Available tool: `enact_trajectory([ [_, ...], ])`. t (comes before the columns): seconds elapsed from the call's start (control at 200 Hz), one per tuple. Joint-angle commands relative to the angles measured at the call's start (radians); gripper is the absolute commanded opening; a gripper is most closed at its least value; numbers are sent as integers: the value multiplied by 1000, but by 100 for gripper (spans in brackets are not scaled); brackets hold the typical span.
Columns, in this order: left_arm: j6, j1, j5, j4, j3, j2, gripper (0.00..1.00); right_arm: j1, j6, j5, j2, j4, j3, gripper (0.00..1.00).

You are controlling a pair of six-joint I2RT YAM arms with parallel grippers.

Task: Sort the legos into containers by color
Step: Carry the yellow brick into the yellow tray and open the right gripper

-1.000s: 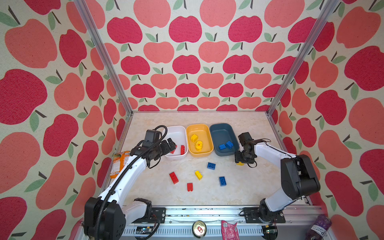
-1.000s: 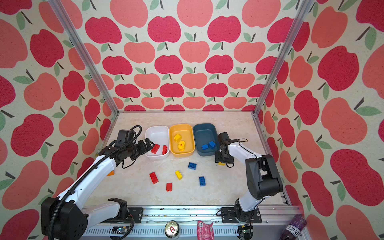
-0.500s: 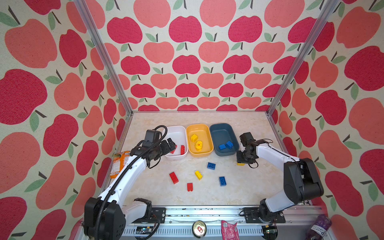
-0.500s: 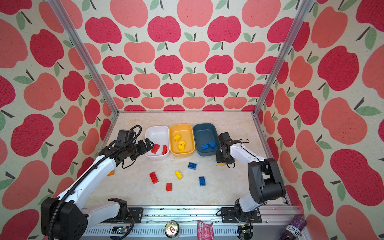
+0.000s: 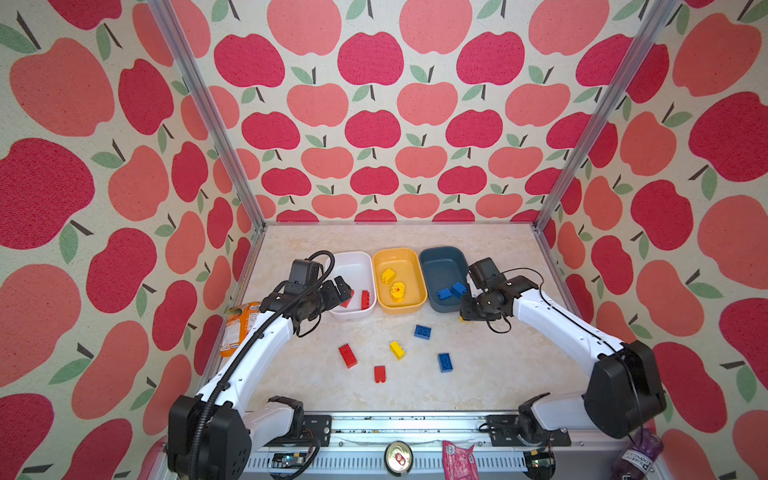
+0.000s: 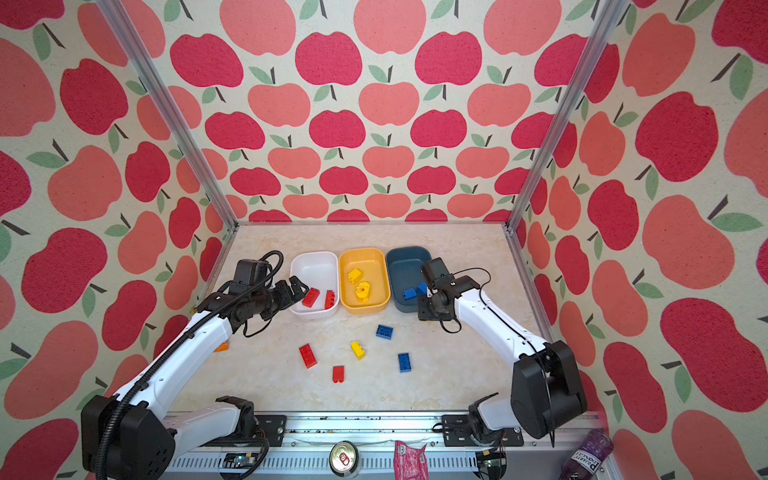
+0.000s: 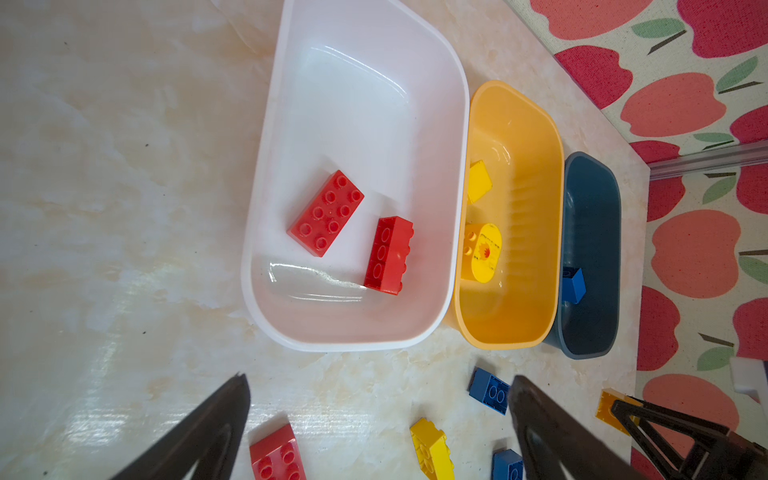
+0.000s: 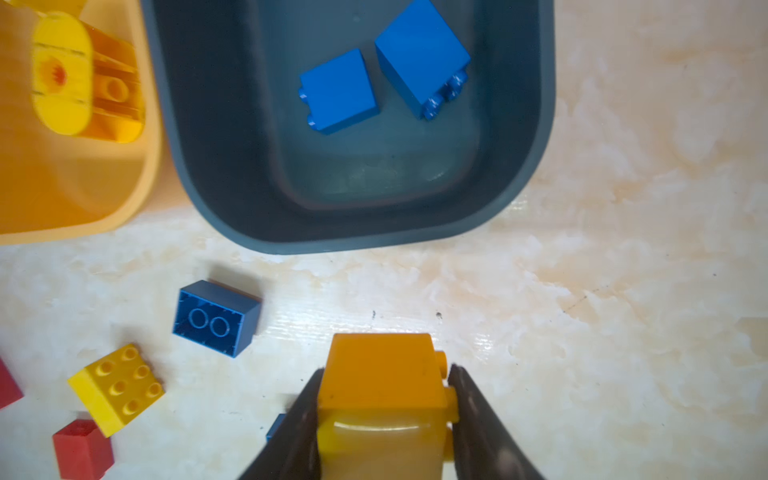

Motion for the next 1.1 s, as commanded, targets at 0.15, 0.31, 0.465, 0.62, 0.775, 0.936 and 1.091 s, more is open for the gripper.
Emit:
enact_trajectory([
  [0.15,1,2,4,-5,-34,-45,99,127,17,19,170,-21,241,37],
  [0.31,-5,2,-4,-21,-55,-72,99,171,0,4,291,-9,366,36],
  [0.465,-14,4,-10,-33,-70,-108,99,198,-28,2,401,-15,481,37],
  [0.62,-23,4,-16,-38,-81,-124,99,199,-43,-2,499,-24,554,37],
  [0.775,-28,4,-23,-49,-87,-138,99,199,-55,2,575,-33,600,37],
  [0.936,-35,4,-29,-64,-93,-149,99,199,-65,8,637,-57,634,37],
  [1.091,-44,1,-38,-78,-102,-160,99,199,-66,8,655,-60,638,44],
])
